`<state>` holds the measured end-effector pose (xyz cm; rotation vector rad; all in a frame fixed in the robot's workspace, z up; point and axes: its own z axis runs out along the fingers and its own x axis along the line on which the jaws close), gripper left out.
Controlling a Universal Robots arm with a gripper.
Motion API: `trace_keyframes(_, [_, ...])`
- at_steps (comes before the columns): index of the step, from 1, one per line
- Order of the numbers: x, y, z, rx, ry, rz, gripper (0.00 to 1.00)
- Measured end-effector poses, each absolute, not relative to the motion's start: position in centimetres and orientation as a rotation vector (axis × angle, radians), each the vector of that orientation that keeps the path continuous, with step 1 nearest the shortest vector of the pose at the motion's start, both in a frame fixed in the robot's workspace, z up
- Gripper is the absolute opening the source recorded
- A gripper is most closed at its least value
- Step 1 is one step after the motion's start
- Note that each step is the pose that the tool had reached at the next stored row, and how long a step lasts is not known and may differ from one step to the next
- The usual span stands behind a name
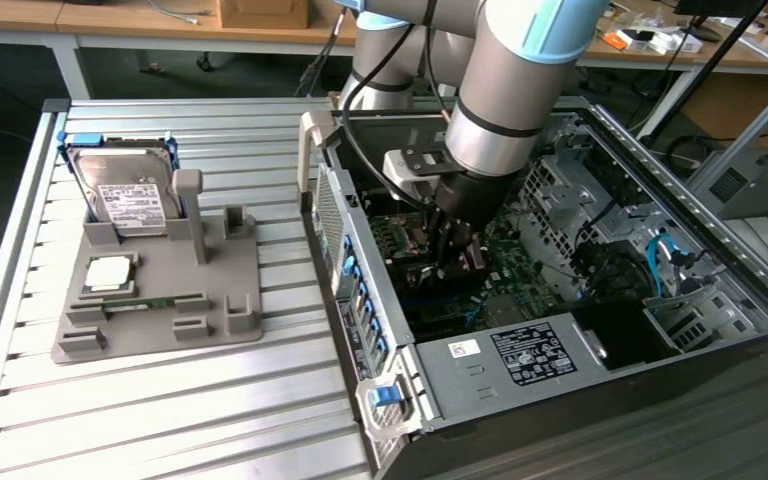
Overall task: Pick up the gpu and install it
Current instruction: 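Insert the gpu into the slot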
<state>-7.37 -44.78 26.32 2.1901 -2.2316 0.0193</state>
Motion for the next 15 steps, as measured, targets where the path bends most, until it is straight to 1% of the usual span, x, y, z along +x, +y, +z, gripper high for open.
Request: trace_keyframes(15, [-7.38, -44.49, 26.58, 2.188, -2.229, 0.026, 0.27])
